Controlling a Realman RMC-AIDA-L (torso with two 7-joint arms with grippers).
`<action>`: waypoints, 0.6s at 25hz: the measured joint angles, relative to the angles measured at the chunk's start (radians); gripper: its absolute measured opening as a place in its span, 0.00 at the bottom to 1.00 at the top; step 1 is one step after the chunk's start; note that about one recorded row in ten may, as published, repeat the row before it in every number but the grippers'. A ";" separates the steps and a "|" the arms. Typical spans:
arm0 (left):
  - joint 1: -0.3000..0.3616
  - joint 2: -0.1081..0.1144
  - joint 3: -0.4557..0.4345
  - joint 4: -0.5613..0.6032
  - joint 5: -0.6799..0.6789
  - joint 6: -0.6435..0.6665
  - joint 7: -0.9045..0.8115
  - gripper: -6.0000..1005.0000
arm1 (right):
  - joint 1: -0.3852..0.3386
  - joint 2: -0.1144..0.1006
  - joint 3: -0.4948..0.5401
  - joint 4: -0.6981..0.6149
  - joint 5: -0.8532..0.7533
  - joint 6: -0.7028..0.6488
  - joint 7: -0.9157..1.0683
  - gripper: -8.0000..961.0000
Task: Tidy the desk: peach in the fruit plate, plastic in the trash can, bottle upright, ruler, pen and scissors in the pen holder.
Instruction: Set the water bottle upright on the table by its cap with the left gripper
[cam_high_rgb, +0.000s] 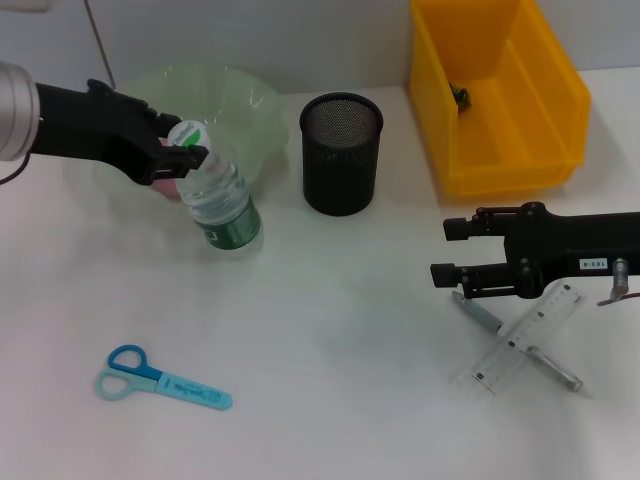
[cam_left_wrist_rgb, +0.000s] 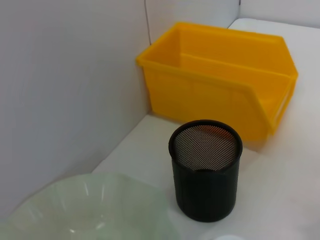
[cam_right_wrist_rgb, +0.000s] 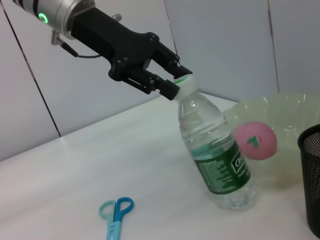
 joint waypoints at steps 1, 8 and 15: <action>0.003 0.000 -0.002 0.000 -0.001 0.001 0.001 0.43 | 0.000 0.000 0.000 0.000 0.000 0.000 0.000 0.77; 0.010 0.001 -0.025 0.003 0.001 0.006 0.005 0.42 | 0.004 0.000 0.003 0.000 0.002 0.001 0.003 0.77; -0.008 0.001 -0.028 0.008 0.004 0.012 0.005 0.42 | 0.008 0.000 0.003 0.000 0.002 0.001 0.005 0.77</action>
